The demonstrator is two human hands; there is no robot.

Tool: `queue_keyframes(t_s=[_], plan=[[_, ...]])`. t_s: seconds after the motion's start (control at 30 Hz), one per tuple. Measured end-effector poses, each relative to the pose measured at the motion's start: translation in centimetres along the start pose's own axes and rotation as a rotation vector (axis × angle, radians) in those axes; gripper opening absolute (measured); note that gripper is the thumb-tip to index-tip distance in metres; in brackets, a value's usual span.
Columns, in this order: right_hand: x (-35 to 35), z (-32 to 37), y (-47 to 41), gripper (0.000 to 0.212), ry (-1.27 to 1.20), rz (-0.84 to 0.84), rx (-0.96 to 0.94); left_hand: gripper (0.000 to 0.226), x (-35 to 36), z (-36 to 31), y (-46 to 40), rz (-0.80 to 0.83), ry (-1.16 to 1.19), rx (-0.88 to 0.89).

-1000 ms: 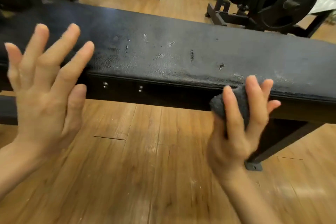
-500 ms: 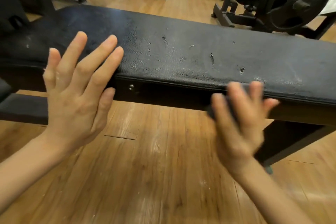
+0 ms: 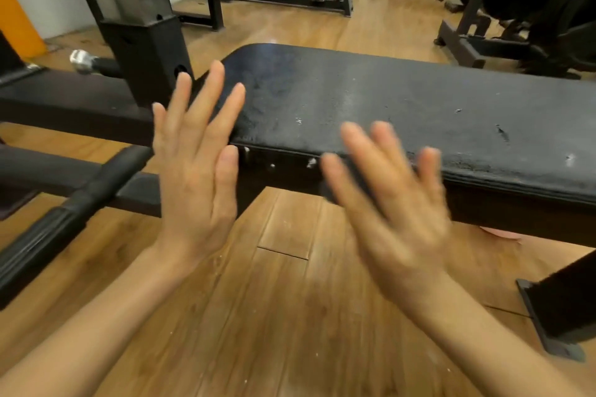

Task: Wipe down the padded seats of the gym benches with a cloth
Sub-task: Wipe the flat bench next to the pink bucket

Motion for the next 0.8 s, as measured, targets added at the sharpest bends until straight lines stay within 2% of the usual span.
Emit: queue_keyframes(t_s=[0.1,0.17,0.33,0.4,0.53,0.63,0.73,0.8], plan=[[2.2,3.4,-4.1,0.033,-0.116,0.031,-0.084,0.049,0.1,0.1,0.0,0.019,0.01,0.015],[1.4,2.7,-3.1,0.037,-0.112,0.1,-0.151,0.049,0.0,0.4,0.1,0.034,0.002,0.026],[-2.9,-3.9,4.3,0.045,0.069,0.216,0.012,0.049,0.0,0.7,0.0,0.017,0.031,0.031],[-1.0,-1.7,2.0,0.038,0.031,0.193,0.036,0.049,0.1,0.6,0.0,-0.002,0.04,0.021],[3.5,4.5,-5.2,0.026,-0.111,0.123,-0.054,0.048,0.2,0.3,0.0,0.023,0.041,0.043],[1.9,2.7,-2.7,0.037,-0.037,0.187,-0.186,0.05,-0.3,0.9,0.1,0.026,0.05,0.061],[-1.2,-1.4,2.5,0.053,0.148,0.301,-0.225,0.053,-1.0,3.5,-0.3,-0.025,0.147,-0.065],[-1.1,-1.4,2.9,0.053,0.145,0.298,-0.221,0.053,-0.8,4.3,-0.5,-0.009,0.254,-0.105]])
Point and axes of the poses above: each hand's wrist, its own y-axis away from the middle knuckle, its own x-axis out of the palm, z = x × y, the point moved 10 cm from there along -y, towards the middle knuckle, and after that the axes turned 11 degrees about -x, right-handed, at the moved point
